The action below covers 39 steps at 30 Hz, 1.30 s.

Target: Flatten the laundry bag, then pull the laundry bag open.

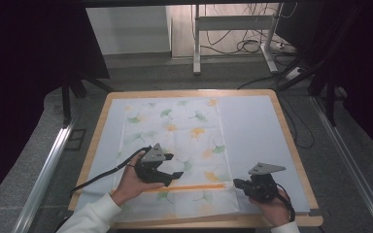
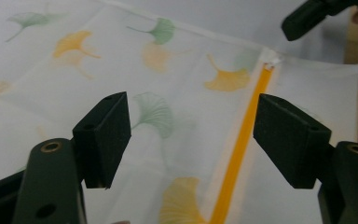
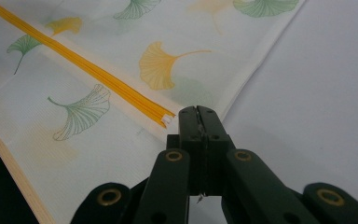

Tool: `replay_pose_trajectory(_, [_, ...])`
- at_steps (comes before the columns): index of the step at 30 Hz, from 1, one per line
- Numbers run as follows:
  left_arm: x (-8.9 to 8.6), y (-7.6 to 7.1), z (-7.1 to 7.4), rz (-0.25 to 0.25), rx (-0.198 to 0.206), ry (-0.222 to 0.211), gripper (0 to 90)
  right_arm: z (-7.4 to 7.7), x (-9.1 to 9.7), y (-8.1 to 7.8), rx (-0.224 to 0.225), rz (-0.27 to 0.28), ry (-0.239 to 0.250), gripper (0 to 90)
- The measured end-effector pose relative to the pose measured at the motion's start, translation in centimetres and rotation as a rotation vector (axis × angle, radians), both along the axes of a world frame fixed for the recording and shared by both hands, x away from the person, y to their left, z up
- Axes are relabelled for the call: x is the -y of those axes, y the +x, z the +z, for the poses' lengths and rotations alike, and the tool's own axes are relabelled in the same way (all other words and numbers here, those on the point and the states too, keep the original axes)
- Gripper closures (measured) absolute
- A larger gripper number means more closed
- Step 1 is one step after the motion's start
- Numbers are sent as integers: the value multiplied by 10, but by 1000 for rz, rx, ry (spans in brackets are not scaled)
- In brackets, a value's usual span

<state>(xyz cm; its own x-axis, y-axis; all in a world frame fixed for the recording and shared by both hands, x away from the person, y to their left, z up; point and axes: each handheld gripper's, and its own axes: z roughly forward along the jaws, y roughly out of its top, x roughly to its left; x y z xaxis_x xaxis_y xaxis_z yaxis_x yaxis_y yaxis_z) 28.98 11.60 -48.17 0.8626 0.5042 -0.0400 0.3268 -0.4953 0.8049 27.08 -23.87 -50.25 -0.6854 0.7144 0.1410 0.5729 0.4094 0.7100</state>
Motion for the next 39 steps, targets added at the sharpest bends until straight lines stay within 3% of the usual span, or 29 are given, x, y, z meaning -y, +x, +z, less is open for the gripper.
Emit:
replay_pose_trajectory(3, [7, -6, -1, -23, -17, -14, 280, 0, 2, 0, 0, -4, 2, 892])
replay_pose_trajectory(16, [11, -2, -4, -13, -31, -21, 293, -2, 9, -10, -12, -23, 11, 892])
replay_pose_trajectory(17, [14, -4, -2, -13, -6, 6, 294, -3, 10, -14, -12, -23, 10, 892])
replay_pose_trajectory(22, [24, -8, 0, -44, -4, 1, 306, -3, 10, -22, -10, -15, 12, 892])
replay_pose_trajectory(24, [34, -9, -2, -61, 12, 33, 309, -5, 9, -26, -19, -9, 4, 892])
replay_pose_trajectory(33, [42, -3, -8, -60, -16, 14, 330, -7, 7, -29, -27, 2, 8, 891])
replay_pose_trajectory(35, [42, -3, -7, -61, -17, 22, 330, -7, 7, -29, -27, 6, 6, 891])
replay_pose_trajectory(37, [47, -4, -6, -69, 13, 57, 331, -7, 5, -29, -25, 12, 6, 891])
replay_pose_trajectory(39, [57, -5, -4, -100, 10, 47, 330, -7, 3, -29, -29, 17, 4, 891])
